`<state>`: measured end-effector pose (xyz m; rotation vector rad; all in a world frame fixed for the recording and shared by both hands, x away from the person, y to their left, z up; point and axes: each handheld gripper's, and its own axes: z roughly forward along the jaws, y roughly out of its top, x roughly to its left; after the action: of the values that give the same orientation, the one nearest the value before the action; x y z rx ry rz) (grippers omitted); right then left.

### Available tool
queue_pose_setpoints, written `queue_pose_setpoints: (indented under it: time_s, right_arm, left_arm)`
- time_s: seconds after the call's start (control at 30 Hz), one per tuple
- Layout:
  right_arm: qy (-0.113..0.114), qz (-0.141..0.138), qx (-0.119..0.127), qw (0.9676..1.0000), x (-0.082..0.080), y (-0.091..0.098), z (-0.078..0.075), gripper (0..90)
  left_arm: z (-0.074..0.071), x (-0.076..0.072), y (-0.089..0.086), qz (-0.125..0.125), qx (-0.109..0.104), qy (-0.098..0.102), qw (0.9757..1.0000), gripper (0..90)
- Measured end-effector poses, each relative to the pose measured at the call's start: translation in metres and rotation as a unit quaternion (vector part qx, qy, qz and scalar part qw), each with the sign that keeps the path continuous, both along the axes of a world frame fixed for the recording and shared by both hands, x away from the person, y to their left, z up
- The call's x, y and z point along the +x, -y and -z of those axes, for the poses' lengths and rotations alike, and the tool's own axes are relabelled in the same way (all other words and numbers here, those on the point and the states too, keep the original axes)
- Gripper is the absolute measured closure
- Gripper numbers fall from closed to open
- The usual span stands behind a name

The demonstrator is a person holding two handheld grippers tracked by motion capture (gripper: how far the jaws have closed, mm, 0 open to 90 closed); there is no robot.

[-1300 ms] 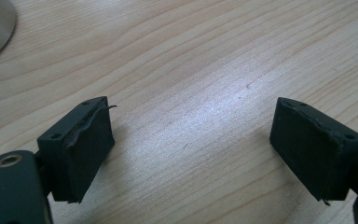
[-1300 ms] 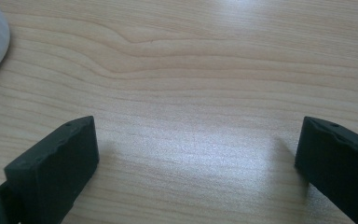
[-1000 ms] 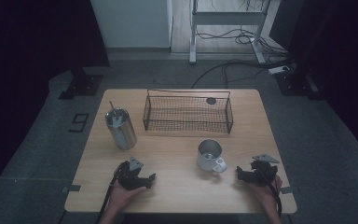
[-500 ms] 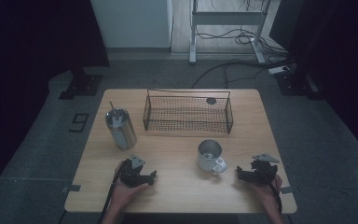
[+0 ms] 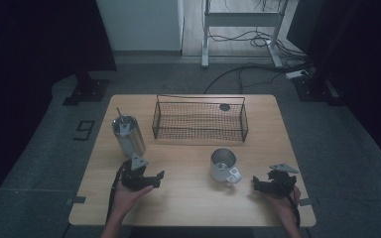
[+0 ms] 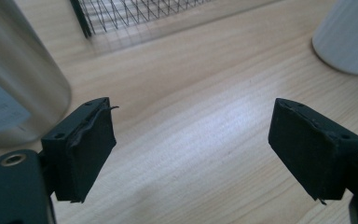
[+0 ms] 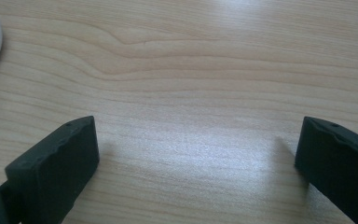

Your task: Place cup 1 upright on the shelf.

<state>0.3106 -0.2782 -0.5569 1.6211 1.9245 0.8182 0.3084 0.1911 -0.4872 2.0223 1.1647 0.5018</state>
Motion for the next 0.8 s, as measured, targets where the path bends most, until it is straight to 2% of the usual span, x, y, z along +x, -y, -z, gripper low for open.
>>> queue_pose_setpoints:
  time_s: [0.23,0.3,0.4,0.67,0.8]
  right_arm:
    - [0.000,0.016,0.001,0.9999,-0.001,0.001,0.000,0.0]
    - [0.000,0.018,0.001,0.9998,-0.001,0.001,0.000,0.0]
    - [0.000,0.019,0.001,0.9998,-0.001,0.001,0.000,0.0]
    - [0.000,0.019,0.001,0.9998,-0.001,0.001,0.000,0.0]
    - [0.000,0.019,0.001,0.9998,-0.001,0.001,0.000,0.1]
  left_arm:
    - [-0.007,0.000,-0.010,-0.003,-0.011,0.005,0.9999,15.1]
    - [-0.008,-0.002,-0.014,-0.007,-0.015,0.007,0.9998,15.1]
    - [-0.010,-0.005,-0.019,-0.030,-0.008,0.020,0.9993,14.5]
    - [-0.013,-0.008,-0.033,-0.038,-0.020,0.027,0.9987,13.9]
    - [-0.016,-0.009,-0.045,-0.052,-0.024,0.029,0.9979,13.2]
